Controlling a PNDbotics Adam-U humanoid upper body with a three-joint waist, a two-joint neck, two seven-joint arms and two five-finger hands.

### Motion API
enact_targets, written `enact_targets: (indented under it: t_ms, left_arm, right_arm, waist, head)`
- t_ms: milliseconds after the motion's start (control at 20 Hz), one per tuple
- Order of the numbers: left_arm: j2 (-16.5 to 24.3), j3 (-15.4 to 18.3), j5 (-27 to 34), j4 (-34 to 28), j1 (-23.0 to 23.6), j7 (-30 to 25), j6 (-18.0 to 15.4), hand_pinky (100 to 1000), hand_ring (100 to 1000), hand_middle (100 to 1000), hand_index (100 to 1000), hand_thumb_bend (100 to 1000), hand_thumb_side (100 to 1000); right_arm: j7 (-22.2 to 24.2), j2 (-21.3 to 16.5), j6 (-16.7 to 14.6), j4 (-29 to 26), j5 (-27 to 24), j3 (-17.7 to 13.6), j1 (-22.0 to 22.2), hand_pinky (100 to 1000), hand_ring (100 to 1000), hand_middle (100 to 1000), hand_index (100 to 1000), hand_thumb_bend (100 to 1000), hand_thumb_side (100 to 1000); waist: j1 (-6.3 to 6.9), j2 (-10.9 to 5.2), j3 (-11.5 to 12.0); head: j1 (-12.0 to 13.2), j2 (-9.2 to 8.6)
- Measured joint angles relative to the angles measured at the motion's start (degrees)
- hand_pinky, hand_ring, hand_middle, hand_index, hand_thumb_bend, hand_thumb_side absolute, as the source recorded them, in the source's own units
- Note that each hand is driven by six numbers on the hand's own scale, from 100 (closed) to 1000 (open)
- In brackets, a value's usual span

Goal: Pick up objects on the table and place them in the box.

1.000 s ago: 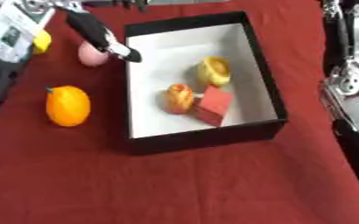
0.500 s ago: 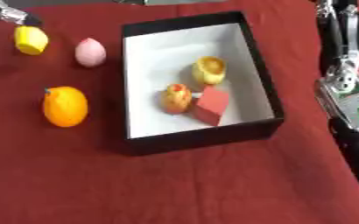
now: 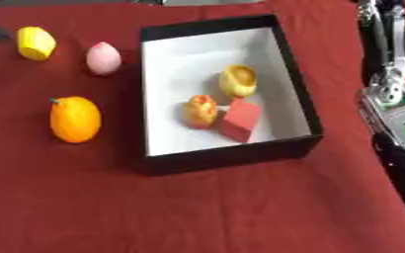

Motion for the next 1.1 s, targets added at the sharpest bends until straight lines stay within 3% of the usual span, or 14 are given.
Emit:
enact_targets:
  t_ms: [100,500,600,750,1100]
  left_arm:
    - [0.0,0.1,0.1,0.6,0.0,-0.8,-0.8,800,865,840,853,731,498]
    - [0.0,0.8,-0.6,0.7,-1.2,-2.0,-2.2,806,870,822,838,738,383]
    - [0.0,1.0,-2.1,0.7,-1.4,-1.9,-2.3,816,874,824,839,771,319]
    - [0.0,1.4,-5.9,0.6,-1.6,-0.1,-2.4,819,872,820,835,781,247]
    - [0.0,4.5,-12.1,2.8,-2.5,5.7,-2.4,812,868,818,832,757,221]
  right_arm:
    - [0.1,0.0,0.1,0.0,0.0,0.0,0.0,958,811,867,919,100,707]
    - [0.2,0.1,0.5,0.0,0.0,0.2,-0.3,959,810,867,919,100,713]
    - [0.3,0.1,0.6,0.0,0.0,0.4,-0.4,959,810,867,919,100,716]
    - [0.4,0.5,0.7,0.0,0.0,0.5,-0.8,959,810,867,920,100,719]
    - [1.0,1.1,0.9,0.0,0.0,1.1,-1.1,960,809,867,919,100,728]
  waist:
    - [-0.23,0.41,-0.4]
    - [-0.41,2.01,-1.9]
    - [-0.41,2.42,-2.2]
    - [-0.42,2.9,-2.8]
    - [-0.45,4.29,-3.8]
  head:
    - [-0.2,0.0]
    - [0.0,0.0]
    - [0.6,0.0]
    - [1.6,0.0]
    - [3.9,0.0]
